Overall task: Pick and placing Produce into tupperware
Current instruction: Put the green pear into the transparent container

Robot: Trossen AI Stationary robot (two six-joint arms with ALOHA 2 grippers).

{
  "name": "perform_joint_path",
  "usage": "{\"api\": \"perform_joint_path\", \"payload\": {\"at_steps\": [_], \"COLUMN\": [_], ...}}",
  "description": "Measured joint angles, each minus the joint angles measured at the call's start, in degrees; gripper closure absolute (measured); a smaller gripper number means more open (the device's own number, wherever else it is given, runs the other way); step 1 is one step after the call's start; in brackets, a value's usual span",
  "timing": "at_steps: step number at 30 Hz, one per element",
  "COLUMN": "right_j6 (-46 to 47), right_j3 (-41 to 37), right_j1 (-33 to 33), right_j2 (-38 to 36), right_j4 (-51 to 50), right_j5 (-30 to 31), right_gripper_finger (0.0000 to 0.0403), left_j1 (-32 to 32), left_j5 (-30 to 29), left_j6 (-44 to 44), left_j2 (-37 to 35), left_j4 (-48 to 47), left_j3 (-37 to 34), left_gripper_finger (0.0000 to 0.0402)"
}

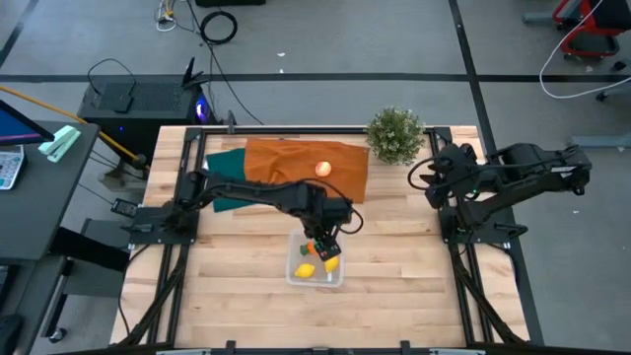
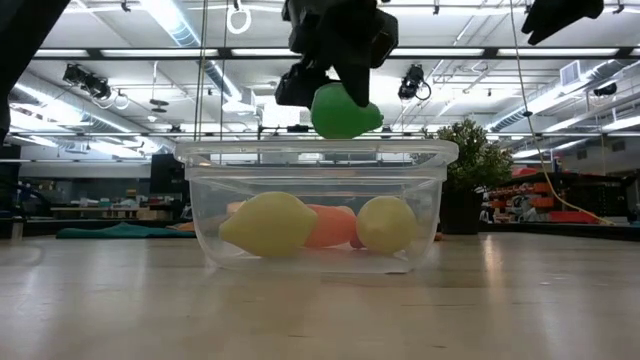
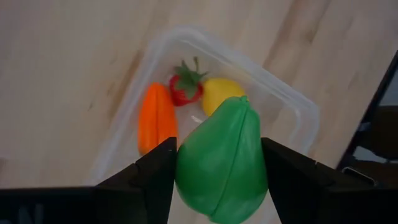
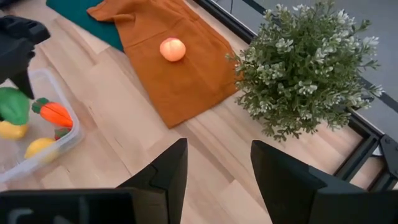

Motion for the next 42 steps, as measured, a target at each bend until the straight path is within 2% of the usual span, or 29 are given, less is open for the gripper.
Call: {"api": "perform_joint_path", "payload": {"at_steps": [7,18,26,30,42], "right_j6": [-1.07,-0.98,0.51,0.54,0.81], "right_j3": [0.0,0.0,0.0,0.0,0.0], "right_j1": [0.02,0.02,0.02,0.02,0.02], "right_j2": [0.0,0.02,0.02,0.02,0.02], "right_j4": [0.0,0.01,0.04,0.04,0.1], "right_j5": [-0.04,-0.09,-0.11,-0.12,-0.11], "right_gripper_finger": [0.0257,0.0257,0.0257,0.0257,0.0257], "left_j1": [-3.11,-6.38,-8.14,-9.14,-9.81], "left_j5": [-4.63,-13.66,-14.92,-17.2,-16.2], "left_j6": [-6.35,-21.86,-32.85,-35.27,-34.26], "left_j2": [0.0,0.0,0.0,-0.11,0.02], "left_j4": [-0.26,-4.38,-4.47,-3.37,5.16], "left_j3": [0.0,-0.02,-0.07,-1.86,-11.06], "left_gripper_finger": [0.019,0.019,0.0182,0.0188,0.0189]}}
